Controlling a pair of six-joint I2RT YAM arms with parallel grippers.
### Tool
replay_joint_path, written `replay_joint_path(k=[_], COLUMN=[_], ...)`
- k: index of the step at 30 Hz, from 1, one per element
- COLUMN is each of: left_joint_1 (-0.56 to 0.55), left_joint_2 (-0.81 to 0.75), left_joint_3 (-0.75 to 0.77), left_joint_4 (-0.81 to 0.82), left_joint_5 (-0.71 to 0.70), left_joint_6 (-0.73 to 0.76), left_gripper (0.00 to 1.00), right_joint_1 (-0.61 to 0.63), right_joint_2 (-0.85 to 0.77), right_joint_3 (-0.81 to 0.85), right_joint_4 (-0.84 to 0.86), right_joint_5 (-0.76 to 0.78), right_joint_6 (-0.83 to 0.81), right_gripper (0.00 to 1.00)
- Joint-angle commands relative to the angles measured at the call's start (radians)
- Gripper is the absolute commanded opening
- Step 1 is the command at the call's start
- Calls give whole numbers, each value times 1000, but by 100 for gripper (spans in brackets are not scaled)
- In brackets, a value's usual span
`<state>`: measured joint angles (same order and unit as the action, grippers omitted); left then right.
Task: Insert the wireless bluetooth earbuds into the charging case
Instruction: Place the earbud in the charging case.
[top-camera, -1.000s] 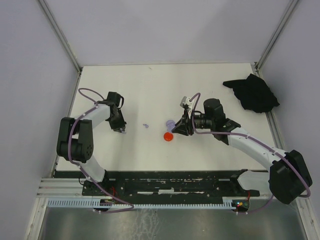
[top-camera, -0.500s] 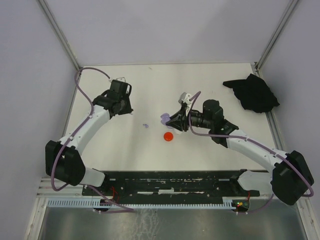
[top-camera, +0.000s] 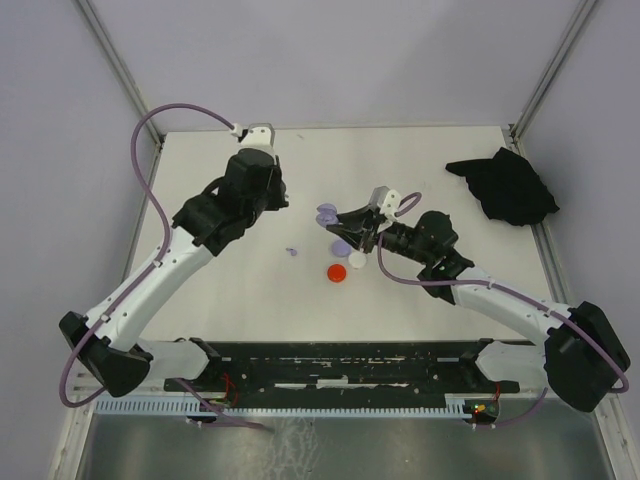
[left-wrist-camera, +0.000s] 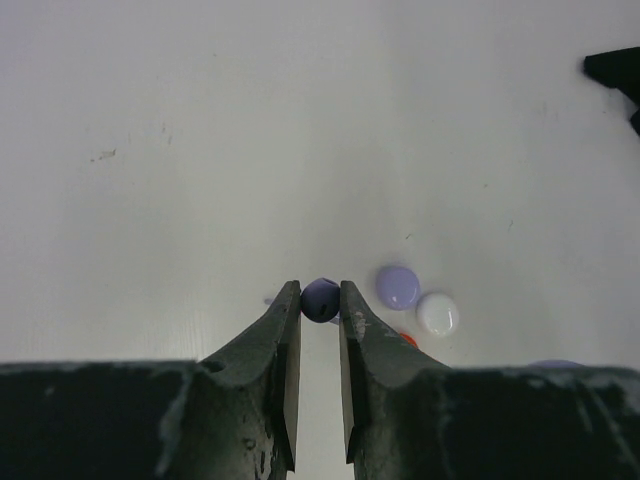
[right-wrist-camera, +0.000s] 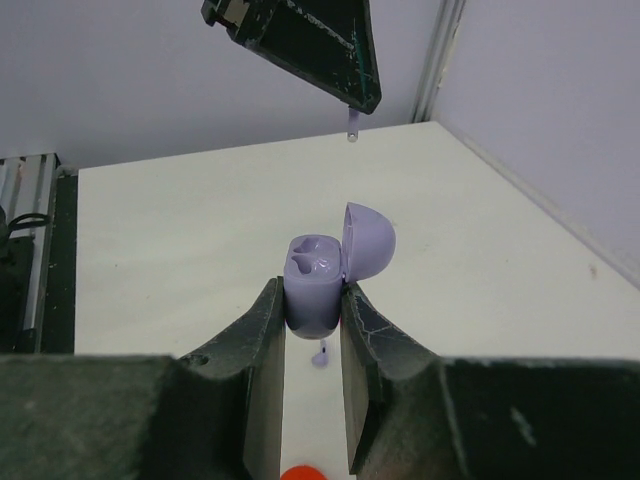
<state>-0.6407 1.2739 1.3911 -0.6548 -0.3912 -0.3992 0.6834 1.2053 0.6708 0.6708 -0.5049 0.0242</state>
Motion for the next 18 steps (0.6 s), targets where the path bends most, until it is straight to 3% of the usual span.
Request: replay_joint_path(k=[1, 8, 18], left_joint_1=[-84, -233, -332], left_joint_2=[-16, -15, -76], left_joint_3=[91, 107, -15], left_joint_4=[33, 116, 331], left_joint_5=[-121, -226, -143], left_joint_6=[35, 140, 290], left_gripper=[25, 25, 25], right_joint_1=[13, 13, 14], right_joint_2=[-9, -3, -25], right_joint_3=[17, 19, -14], right_joint_4=[121, 150, 200], right_joint_5=[82, 113, 135], right_joint_6=[-49, -31, 33], right_gripper=[2, 2, 2])
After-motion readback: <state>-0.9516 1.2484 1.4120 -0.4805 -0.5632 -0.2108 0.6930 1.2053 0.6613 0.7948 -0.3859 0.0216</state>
